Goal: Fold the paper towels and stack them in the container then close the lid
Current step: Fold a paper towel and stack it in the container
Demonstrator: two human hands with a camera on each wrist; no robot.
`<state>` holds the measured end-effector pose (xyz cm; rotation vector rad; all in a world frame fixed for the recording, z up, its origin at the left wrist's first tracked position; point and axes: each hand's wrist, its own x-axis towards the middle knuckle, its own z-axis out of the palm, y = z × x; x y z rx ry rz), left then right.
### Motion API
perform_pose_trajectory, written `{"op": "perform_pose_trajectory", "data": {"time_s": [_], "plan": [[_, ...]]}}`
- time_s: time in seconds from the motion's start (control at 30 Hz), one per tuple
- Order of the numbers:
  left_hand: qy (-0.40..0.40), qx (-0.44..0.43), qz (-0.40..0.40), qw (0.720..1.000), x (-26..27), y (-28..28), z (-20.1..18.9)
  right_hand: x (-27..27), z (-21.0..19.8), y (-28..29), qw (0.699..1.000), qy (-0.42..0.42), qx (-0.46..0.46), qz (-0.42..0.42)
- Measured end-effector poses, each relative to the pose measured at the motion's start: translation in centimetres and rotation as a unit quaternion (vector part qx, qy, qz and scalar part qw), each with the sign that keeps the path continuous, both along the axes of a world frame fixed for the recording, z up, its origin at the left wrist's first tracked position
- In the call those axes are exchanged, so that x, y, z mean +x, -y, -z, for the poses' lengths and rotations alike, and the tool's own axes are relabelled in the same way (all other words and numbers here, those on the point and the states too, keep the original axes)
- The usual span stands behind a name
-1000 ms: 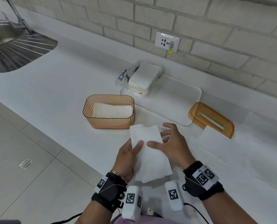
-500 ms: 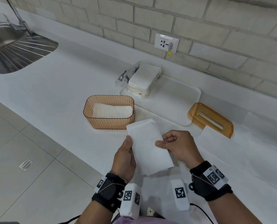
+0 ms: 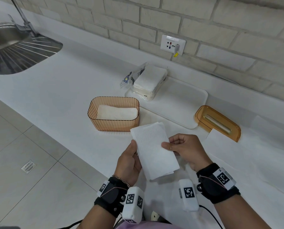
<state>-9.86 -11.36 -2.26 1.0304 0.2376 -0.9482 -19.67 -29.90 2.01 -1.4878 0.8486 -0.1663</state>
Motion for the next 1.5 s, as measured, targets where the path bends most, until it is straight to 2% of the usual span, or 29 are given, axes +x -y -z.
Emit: {"op": "perform_pose_trajectory", "data": {"time_s": [0.37,0.8,1.17,1.5], "plan": [[0.044,0.035,0.029,0.998,0.2,0.3,0.2,-0.7,0.5,0.6,0.999,-0.027,-0.003,-0.033],[0.053,0.018,0.065,0.996,-0.1,0.4,-0.1,-0.6,0.5,1.8,0.998,-0.035,0.027,-0.039],[0.088,0.057,0.090,0.990,0.0,-0.2,0.4,-0.6,0.3,1.4,0.997,-0.043,0.042,-0.040],[0.083,0.031,0.103,0.991,-0.3,0.1,-0.5,-0.3,0.5,0.6,0.998,-0.058,0.027,-0.024]]}}
